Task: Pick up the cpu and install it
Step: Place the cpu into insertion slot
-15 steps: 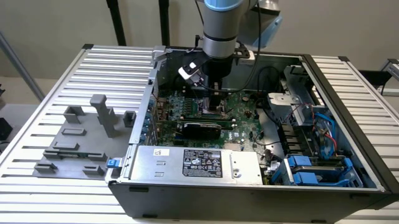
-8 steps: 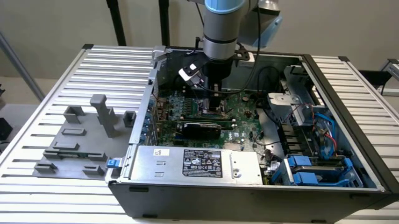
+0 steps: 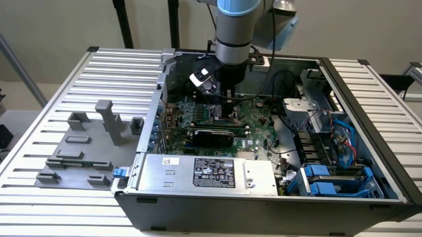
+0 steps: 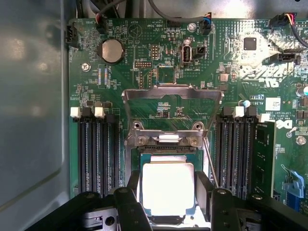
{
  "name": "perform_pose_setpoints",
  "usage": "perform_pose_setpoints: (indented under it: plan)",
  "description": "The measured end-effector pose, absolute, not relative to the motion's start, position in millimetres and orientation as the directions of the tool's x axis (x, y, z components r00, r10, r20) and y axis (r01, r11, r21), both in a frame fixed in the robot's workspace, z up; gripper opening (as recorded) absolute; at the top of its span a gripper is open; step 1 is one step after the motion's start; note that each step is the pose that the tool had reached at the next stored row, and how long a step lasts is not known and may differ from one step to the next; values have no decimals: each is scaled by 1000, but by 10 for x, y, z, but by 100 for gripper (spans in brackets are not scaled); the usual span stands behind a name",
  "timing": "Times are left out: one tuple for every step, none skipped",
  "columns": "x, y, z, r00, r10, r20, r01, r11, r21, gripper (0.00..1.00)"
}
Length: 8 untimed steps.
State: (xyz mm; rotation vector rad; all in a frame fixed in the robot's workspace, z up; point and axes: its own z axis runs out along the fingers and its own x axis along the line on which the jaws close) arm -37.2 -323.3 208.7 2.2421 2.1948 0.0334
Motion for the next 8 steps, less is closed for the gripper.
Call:
perform_pose_setpoints:
  plan:
    - [-372,-3233,2084,22,1000,12,1000,-22,18,55]
    - [-372,-3234,2081,22,1000,12,1000,-22,18,55]
    - [-372,-3234,2077,22,1000,12,1000,-22,18,55]
    - [-372,-3234,2074,23,1000,12,1000,-23,18,55]
    - [-372,-3235,2071,23,1000,12,1000,-23,18,55]
    - [-372,-3235,2068,23,1000,12,1000,-23,18,55]
    - [-372,-3236,2065,23,1000,12,1000,-23,18,55]
    - [-372,-3237,2062,23,1000,12,1000,-23,18,55]
